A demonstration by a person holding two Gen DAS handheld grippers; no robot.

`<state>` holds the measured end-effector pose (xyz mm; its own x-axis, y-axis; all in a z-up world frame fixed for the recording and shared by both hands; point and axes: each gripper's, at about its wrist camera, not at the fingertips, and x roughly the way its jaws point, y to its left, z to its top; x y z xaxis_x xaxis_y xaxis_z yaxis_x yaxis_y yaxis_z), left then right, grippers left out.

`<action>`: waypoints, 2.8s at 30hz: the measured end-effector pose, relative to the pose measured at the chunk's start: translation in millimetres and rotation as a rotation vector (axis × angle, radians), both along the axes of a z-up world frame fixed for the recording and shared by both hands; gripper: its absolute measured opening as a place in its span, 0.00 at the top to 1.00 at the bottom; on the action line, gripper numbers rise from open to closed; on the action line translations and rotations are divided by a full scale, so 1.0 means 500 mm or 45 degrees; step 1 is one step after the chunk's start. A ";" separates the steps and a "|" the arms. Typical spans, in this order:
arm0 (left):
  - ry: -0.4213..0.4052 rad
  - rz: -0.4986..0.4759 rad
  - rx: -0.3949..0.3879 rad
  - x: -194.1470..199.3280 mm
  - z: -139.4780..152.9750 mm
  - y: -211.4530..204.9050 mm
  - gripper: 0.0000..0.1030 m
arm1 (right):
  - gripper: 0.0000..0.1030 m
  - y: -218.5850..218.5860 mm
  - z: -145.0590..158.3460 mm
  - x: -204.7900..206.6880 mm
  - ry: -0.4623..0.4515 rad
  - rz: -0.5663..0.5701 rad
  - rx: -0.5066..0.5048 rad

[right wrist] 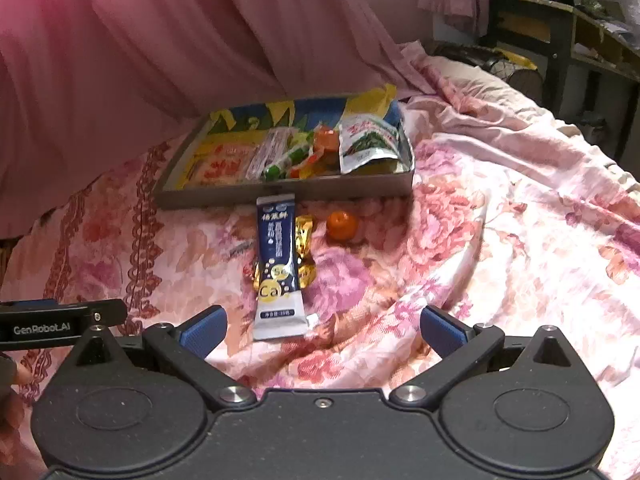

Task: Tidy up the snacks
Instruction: 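Raise both grippers and move toward the blue tube and mandarin orange, then grasp the blue 'Ca' tube with left gripper while right grasps the mandarin orange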

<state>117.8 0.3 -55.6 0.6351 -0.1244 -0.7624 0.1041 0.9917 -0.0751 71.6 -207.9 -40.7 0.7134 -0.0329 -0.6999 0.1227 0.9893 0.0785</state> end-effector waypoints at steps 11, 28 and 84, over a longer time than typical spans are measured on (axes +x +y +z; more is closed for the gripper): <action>0.142 -0.058 -0.039 0.047 -0.026 -0.014 0.00 | 0.01 -0.025 -0.006 0.034 0.106 0.008 0.073; -0.013 -0.350 -0.135 0.082 -0.047 -0.128 0.00 | 0.01 -0.165 -0.033 0.161 0.296 -0.142 0.349; 0.108 -0.322 -0.330 0.188 -0.108 -0.176 0.66 | 0.66 -0.112 -0.114 0.361 0.188 0.140 0.185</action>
